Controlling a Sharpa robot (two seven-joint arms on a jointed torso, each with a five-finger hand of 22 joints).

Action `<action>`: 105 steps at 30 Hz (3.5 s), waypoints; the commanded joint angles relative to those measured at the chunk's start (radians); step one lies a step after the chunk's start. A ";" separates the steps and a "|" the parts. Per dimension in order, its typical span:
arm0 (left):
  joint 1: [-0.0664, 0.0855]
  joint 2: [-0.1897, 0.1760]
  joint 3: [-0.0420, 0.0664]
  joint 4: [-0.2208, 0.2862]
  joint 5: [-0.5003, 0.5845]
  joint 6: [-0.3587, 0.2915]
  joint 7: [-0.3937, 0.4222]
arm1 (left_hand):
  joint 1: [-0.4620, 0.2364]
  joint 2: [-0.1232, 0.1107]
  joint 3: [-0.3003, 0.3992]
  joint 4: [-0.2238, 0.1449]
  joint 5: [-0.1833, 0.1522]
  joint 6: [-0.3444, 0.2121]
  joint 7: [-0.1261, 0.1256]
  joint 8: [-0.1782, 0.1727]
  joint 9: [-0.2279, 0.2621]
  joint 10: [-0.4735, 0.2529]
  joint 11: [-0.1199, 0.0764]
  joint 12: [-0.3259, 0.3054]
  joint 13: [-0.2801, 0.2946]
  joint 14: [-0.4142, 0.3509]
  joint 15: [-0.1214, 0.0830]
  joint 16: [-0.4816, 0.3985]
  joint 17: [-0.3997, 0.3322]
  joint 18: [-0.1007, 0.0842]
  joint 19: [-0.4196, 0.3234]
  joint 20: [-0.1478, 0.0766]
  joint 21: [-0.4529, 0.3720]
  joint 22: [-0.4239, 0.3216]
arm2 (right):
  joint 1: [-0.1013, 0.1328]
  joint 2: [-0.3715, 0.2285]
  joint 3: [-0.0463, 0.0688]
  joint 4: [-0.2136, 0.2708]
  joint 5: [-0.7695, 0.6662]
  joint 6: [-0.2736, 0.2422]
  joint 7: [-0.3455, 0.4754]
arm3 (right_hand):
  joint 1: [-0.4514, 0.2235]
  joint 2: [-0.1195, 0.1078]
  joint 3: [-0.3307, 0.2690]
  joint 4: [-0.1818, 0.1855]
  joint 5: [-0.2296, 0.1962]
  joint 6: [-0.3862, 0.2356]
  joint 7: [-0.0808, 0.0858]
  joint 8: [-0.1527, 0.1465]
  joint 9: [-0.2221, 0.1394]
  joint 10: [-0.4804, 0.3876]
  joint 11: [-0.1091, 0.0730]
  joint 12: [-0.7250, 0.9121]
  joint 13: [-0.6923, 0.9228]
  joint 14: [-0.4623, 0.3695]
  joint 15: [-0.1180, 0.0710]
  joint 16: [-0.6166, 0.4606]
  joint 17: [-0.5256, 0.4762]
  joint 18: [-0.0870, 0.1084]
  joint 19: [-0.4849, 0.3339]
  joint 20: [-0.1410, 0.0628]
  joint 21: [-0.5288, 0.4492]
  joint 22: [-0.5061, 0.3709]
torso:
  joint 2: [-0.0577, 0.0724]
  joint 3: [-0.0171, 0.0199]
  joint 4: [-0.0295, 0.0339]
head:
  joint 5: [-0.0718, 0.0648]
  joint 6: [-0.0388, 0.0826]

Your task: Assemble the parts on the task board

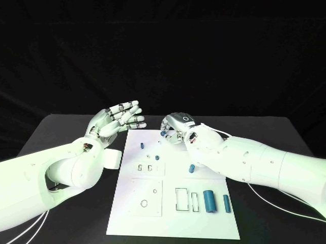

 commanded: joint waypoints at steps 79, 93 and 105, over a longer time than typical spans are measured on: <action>0.009 -0.011 0.001 -0.052 -0.010 0.037 0.017 | 0.012 0.001 0.005 -0.003 -0.001 -0.002 0.089 0.003 0.000 -0.014 0.000 -0.006 -0.001 -0.012 0.002 0.007 0.006 0.010 -0.004 0.002 0.004 0.000 | 0.035 -0.330 0.028 0.181 0.345 0.230 -0.075 | 0.076 0.042 -0.551 0.218 0.030 -0.226 0.029 -0.066 0.091 0.096 0.013 1.242 1.108 0.100 0.020 0.146 0.243 -0.041 0.086 0.018 0.103 0.201 | -0.011 0.0035 -0.0399 | 0.022 -0.006; 0.009 -0.008 0.001 -0.056 -0.011 0.039 0.016 | 0.014 0.001 0.005 -0.004 -0.001 -0.003 0.089 0.003 0.000 -0.014 0.000 -0.006 -0.001 -0.013 0.002 0.008 0.007 0.010 -0.006 0.002 0.004 0.000 | 0.021 -0.286 0.025 0.164 0.319 0.208 -0.066 | 0.082 0.051 -0.535 0.216 0.033 -0.216 0.027 -0.055 0.095 0.139 0.012 1.312 1.176 0.103 0.020 0.152 0.259 -0.047 0.100 0.018 0.125 0.228 | -0.010 0.0030 -0.0395 | 0.025 -0.012; 0.009 -0.006 0.001 -0.059 -0.011 0.040 0.014 | 0.014 0.001 0.005 -0.004 -0.001 -0.003 0.089 0.003 0.000 -0.014 0.000 -0.006 -0.001 -0.013 0.002 0.008 0.007 0.010 -0.006 0.002 0.004 0.000 | 0.019 -0.274 0.024 0.151 0.299 0.213 -0.074 | 0.101 0.065 -0.498 0.213 0.032 -0.200 0.025 -0.047 0.095 0.178 0.010 1.368 1.233 0.104 0.019 0.153 0.263 -0.055 0.118 0.017 0.153 0.262 | -0.010 0.0039 -0.0399 | 0.026 -0.015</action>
